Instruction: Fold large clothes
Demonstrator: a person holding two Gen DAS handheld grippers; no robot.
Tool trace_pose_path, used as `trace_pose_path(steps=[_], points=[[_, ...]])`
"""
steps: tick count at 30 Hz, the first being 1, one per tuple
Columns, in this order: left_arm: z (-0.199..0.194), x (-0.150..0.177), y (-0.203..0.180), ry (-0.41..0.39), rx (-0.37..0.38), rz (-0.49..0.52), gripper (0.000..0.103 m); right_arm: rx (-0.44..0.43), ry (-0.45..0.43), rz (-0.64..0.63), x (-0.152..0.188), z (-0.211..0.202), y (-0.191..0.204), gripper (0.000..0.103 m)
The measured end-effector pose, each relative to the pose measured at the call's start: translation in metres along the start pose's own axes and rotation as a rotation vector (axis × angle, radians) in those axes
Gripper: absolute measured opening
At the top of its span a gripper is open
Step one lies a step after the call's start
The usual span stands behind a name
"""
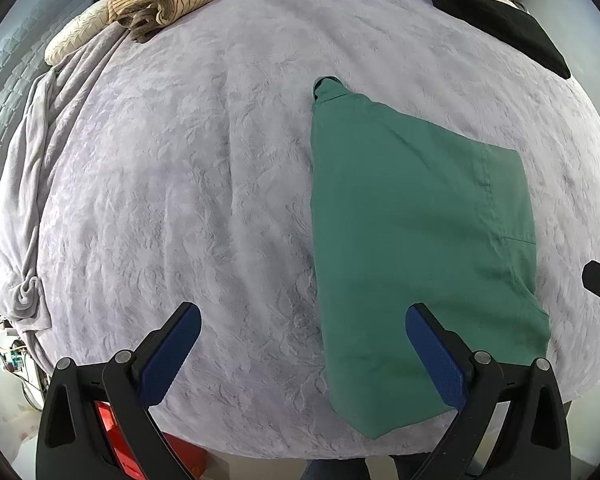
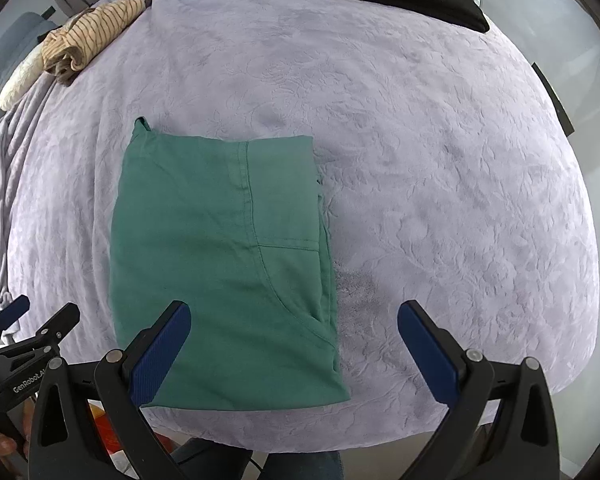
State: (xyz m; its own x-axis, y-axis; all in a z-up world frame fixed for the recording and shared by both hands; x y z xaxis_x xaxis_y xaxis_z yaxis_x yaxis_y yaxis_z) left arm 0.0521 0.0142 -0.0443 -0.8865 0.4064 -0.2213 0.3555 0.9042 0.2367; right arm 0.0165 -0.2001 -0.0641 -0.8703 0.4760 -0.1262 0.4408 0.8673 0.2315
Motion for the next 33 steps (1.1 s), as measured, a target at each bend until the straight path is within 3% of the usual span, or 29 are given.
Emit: trace_pose_path(steps=[33], points=[[-0.0012,-0.0009,-0.0024,-0.003,0.01,0.003,0.103,0.001,0.008,-0.004,-0.0015,0.0012,0.001,0.103]])
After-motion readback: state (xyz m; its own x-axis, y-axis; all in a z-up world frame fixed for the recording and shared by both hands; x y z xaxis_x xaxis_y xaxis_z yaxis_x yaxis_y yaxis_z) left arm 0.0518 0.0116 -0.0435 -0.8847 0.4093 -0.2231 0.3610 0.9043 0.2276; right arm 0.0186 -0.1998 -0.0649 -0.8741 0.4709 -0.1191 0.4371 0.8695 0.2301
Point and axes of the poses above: each gripper's, at about its wrist camera, not at the fingertips, and z roughly the way its jaws point, y to its left, x to its underside, the point moved 4 cm from there along z, roughly the way its jaws point, and after that the axes turned 9 degrees about -x, right-handed, at the moved point
